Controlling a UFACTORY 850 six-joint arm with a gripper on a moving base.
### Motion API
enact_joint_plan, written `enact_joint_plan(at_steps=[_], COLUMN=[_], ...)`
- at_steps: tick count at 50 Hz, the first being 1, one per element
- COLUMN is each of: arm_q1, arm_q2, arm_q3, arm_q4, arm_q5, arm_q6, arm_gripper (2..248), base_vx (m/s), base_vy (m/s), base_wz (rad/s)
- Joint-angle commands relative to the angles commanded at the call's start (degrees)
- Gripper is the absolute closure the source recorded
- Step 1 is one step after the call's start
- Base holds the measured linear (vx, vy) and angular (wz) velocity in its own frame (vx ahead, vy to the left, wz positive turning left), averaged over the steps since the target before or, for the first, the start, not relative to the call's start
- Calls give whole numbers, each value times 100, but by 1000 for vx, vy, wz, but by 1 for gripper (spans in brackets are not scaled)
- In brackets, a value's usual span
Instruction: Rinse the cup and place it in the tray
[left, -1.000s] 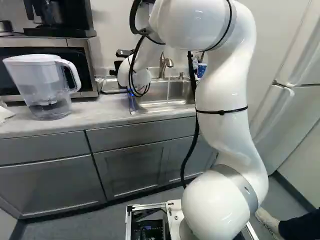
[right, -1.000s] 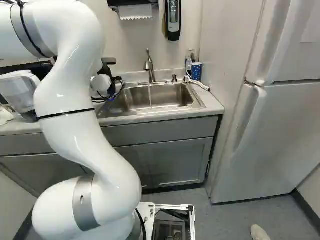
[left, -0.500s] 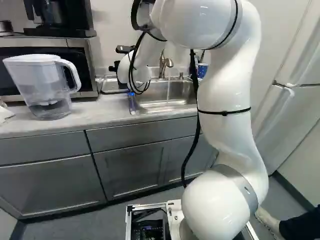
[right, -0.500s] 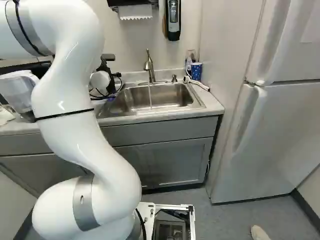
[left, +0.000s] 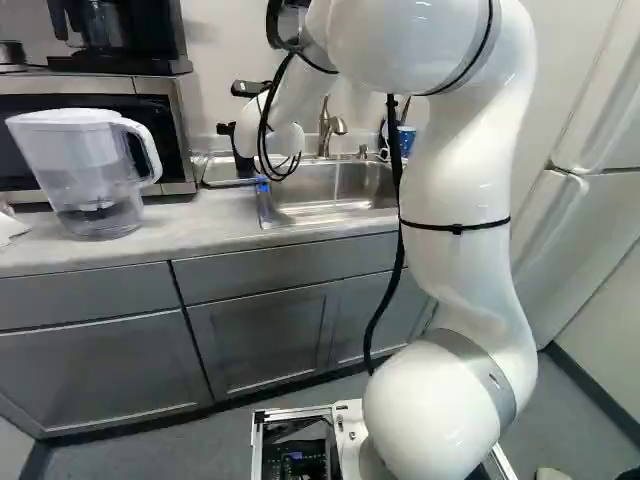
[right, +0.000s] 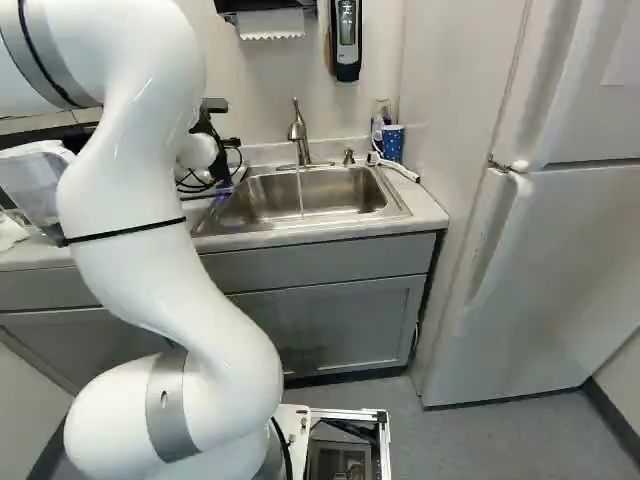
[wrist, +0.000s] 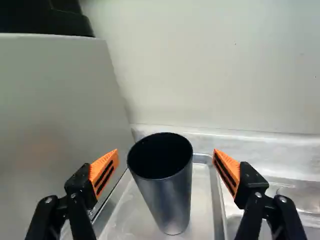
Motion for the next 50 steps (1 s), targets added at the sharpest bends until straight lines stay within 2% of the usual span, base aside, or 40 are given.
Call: enact_joint_plan(at_steps=[50], arm_q1=[-9], arm_q2=[327], arm_q3=[-225], arm_q4=[-152], arm_q5=[-454], arm_q6=[0], arm_gripper=[3], base_vx=[0], base_vy=[0], base_wz=[0])
